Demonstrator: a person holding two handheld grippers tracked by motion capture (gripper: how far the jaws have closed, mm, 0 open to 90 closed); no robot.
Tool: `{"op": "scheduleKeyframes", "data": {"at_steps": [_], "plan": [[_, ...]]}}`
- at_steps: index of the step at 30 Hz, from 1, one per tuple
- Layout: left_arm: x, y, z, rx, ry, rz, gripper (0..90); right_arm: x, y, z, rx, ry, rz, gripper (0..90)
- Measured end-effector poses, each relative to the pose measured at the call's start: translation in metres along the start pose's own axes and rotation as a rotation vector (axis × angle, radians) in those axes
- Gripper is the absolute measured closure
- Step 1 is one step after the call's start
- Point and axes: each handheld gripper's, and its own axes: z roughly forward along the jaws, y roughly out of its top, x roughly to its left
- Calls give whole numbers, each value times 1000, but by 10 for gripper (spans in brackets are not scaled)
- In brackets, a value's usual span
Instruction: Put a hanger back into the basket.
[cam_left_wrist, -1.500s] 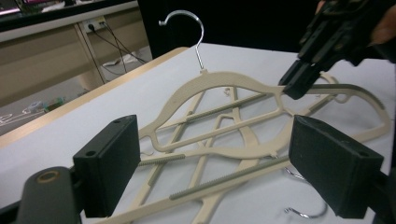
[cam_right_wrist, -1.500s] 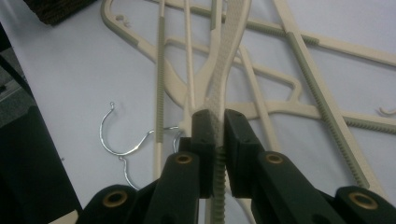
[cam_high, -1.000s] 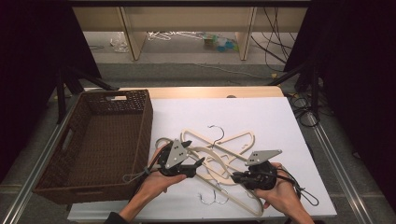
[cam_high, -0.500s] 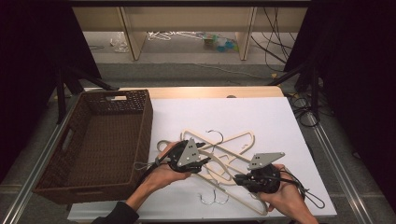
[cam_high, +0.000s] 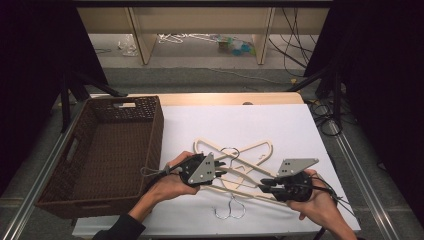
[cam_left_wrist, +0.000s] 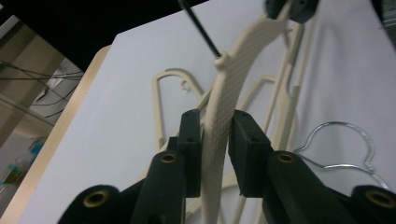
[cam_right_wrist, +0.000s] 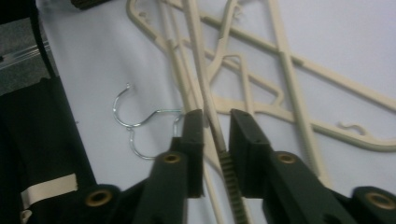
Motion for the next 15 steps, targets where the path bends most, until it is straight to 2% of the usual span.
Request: {"op": "scheduleKeyframes", "data": {"at_steps": [2,3,4,5,7,8,9,10,12,13,14,15], "plan": [[-3,4,-1,-11,-17,-10,781,-3,1,-6,-26,-17,-7,662],[-4,10,-2,-23,-33,-19,798,-5,2,-12,-65,-51,6,537],[-4,10,-2,-23,-33,-19,811,-6,3,-15,-90,-75,10,509],[-6,17,-4,-18,-45,-21,832,-8,5,-20,-119,-98,22,479],[-8,20,-5,-10,-40,-30,852,-10,6,-24,-137,-112,30,449],[-8,23,-7,8,-16,-35,855,-11,7,-33,-201,-154,41,417],[-8,23,-7,8,-16,-35,856,-11,7,-33,-201,-154,41,417],[-5,25,-11,33,-32,-40,855,-12,8,-41,-234,-157,52,412],[-4,26,-14,36,-28,-86,854,-12,8,-42,-238,-168,52,407],[-3,27,-16,41,-20,-123,857,-12,8,-44,-241,-170,58,400],[-1,28,-19,59,-6,-146,857,-12,8,-44,-242,-175,57,398],[4,29,-23,62,10,-198,857,-11,7,-43,-238,-166,61,398]]}}
